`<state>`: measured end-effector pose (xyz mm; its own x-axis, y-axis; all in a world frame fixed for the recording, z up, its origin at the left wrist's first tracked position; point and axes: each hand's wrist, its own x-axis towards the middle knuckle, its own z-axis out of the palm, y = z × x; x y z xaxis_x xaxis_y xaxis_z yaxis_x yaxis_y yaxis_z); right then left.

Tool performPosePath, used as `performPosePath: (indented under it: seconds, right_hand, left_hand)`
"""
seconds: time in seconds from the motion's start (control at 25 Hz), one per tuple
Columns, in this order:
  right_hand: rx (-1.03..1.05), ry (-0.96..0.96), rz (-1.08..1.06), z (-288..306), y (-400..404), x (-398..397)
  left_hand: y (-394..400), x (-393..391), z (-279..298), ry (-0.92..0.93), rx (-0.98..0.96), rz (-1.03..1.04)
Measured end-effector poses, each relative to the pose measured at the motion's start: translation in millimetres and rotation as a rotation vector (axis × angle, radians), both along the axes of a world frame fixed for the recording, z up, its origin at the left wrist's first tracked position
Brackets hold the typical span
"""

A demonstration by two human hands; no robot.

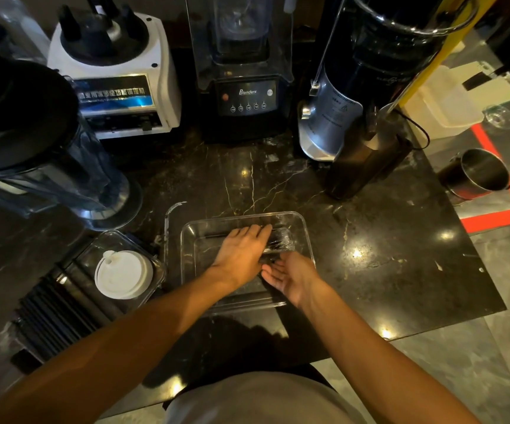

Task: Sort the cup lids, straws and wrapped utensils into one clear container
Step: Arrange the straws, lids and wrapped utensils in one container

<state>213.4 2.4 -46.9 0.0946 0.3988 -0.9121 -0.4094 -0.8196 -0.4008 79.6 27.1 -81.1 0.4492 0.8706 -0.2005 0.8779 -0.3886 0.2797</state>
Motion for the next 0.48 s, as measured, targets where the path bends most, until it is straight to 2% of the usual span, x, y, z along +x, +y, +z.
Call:
performPosePath:
  seconds: [0.12,0.16,0.24,0.28,0.36,0.4,0.48]
  right_hand:
    - [0.007,0.042,-0.028,-3,-1,0]
    - [0.006,0.051,-0.030,-4,-2,0]
    - [0.004,0.064,-0.049,-5,-2,1]
    - [-0.001,0.076,-0.070,-4,-2,2]
    - [-0.016,0.098,-0.099,-4,-2,2]
    - [-0.019,0.108,-0.103,-3,-3,1]
    - [-0.013,0.116,-0.100,-3,-5,-3]
  left_hand:
    - [-17,-12,9,-0.063,0.061,0.018]
    - [-23,-19,12,-0.109,0.056,0.074]
    - [-37,-32,17,-0.312,-0.005,0.337]
    - [-43,-36,19,-0.441,-0.109,0.525]
    - [-48,-35,24,-0.720,-0.463,0.894]
    - [-49,-30,25,-0.834,-0.632,1.019]
    - [-47,-18,20,-0.899,-0.739,1.100]
